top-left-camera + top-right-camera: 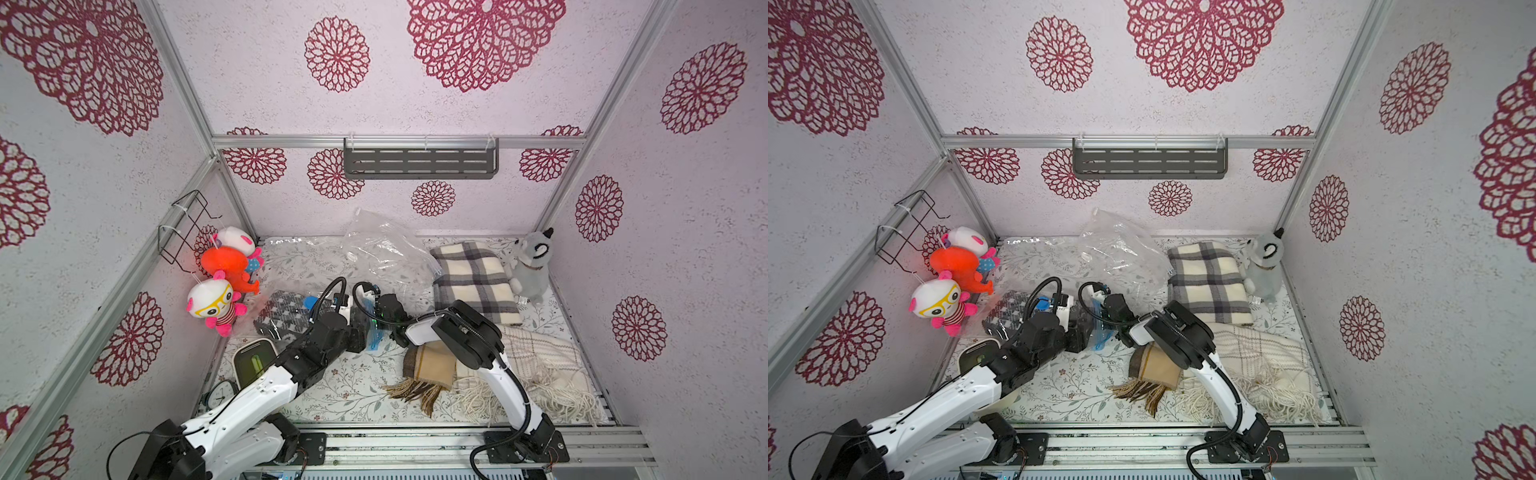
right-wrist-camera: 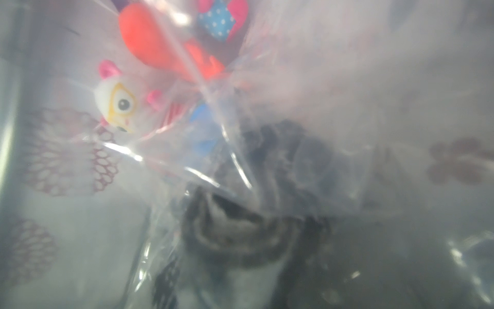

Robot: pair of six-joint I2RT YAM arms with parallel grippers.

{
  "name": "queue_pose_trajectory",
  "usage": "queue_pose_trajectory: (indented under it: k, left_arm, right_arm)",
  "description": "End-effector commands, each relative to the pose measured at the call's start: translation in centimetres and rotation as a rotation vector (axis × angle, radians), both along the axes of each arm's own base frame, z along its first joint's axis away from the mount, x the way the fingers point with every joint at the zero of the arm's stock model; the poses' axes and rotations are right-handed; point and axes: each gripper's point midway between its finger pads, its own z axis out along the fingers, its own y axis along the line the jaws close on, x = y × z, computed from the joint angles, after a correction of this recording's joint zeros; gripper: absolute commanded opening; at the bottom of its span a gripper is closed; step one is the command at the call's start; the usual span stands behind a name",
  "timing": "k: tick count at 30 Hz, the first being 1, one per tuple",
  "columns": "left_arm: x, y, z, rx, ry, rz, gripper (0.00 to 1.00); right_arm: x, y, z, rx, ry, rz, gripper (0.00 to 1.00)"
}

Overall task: Take the scarf out of the vacuum bag
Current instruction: Take out the scarf from the vacuum bag.

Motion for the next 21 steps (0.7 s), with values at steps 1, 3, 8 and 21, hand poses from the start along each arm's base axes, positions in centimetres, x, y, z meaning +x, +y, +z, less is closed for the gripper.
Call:
queue_pose_trajectory:
  k: [1,3,8,21]
  left_arm:
    - [-1.3,0.4,0.6,0.020,-0.022,0.001,0.71]
    - [-1.9,0.3,-0.2,0.035,-0.004,-0.010,0.80]
    - [0.0,0.3,-3.1,0.151,0.057,0.067,0.84]
    - [1.6,-4.0,-0.8,0.096,-0.073,0.043,0.90]
  right_arm:
    - [0.1,0.0,2.0,0.017,-0.016,0.022,0.00]
    - [0.1,-0.1,1.9,0.014,-0.010,0.022,0.00]
    - [0.0,-0.1,2.3,0.009,-0.019,0.017,0.00]
    - [-1.3,0.8,0.8,-0.031,-0.005,0.047,0.00]
